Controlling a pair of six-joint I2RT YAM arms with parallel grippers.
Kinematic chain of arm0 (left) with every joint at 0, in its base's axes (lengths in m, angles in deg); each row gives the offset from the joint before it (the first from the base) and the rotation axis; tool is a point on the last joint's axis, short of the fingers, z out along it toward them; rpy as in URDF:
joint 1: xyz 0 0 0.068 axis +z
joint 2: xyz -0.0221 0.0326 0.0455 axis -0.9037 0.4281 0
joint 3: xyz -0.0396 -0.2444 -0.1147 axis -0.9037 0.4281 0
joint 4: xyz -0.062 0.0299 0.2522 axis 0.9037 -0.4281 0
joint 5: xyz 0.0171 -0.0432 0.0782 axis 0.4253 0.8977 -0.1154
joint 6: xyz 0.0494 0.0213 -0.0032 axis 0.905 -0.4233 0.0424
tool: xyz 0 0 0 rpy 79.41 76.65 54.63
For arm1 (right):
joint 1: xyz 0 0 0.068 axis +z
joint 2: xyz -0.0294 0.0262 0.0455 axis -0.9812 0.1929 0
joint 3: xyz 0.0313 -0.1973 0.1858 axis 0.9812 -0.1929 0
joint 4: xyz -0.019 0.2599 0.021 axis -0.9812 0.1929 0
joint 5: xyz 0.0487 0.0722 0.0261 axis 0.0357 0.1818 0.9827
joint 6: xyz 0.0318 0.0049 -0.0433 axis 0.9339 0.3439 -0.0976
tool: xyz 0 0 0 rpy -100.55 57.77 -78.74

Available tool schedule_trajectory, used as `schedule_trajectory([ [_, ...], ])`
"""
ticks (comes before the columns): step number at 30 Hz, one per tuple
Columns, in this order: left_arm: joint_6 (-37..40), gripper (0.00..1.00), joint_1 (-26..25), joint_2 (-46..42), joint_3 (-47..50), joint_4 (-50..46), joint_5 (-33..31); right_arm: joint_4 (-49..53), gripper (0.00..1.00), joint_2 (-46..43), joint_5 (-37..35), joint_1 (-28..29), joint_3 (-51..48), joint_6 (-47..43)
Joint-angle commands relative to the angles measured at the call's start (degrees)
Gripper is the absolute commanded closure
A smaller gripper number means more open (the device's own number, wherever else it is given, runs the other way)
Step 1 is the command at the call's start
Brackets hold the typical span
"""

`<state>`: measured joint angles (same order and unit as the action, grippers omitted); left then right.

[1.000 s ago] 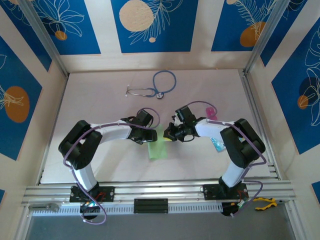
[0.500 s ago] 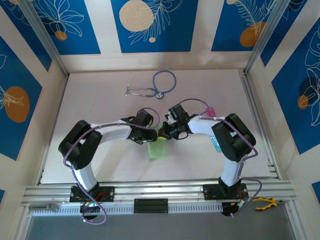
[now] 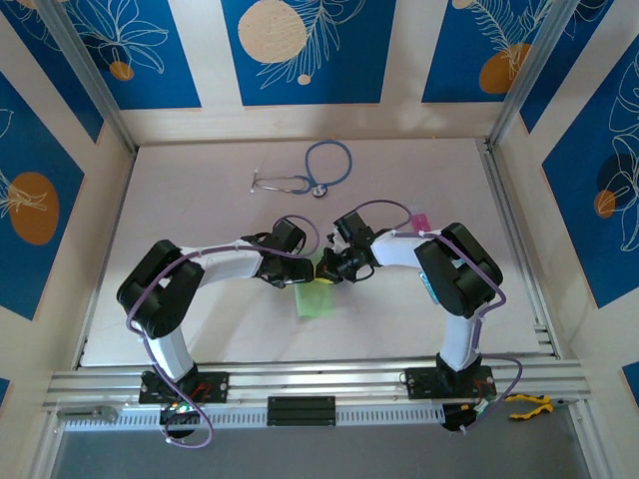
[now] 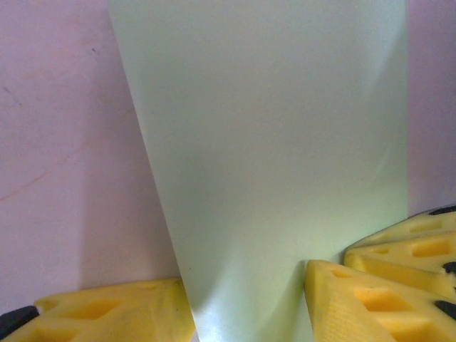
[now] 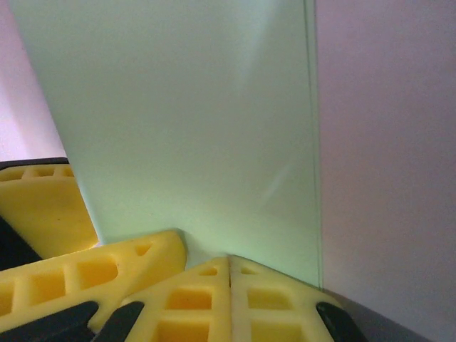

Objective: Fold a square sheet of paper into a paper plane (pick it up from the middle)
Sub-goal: Hold the square sheet of paper at the center of the table, then first fold the square sheet of paper in half at the center of the table.

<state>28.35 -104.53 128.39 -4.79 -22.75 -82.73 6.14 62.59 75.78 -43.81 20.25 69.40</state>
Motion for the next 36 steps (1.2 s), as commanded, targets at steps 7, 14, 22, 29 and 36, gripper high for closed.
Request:
schedule_trajectory([
  [7,-1.4,0.42,0.3,0.9,4.9,0.6,-0.9,8.0,1.0,3.4,-6.1,1.8,-1.0,-2.5],
  [14,-1.5,0.38,1.4,-12.1,5.5,-3.7,-4.0,8.4,1.0,2.9,-5.8,1.1,-1.1,-4.3],
  [22,-3.1,0.65,3.9,-19.8,9.7,2.4,4.1,7.6,1.0,2.2,-4.3,0.7,-2.1,-4.2],
  [29,-6.0,0.9,6.1,-16.4,11.6,15.2,19.4,5.4,1.0,3.6,-2.9,1.4,-2.0,-2.0],
  [36,-9.8,1.0,6.1,-8.1,12.7,24.9,26.0,5.8,1.0,3.6,-3.1,1.4,-1.9,-1.8],
])
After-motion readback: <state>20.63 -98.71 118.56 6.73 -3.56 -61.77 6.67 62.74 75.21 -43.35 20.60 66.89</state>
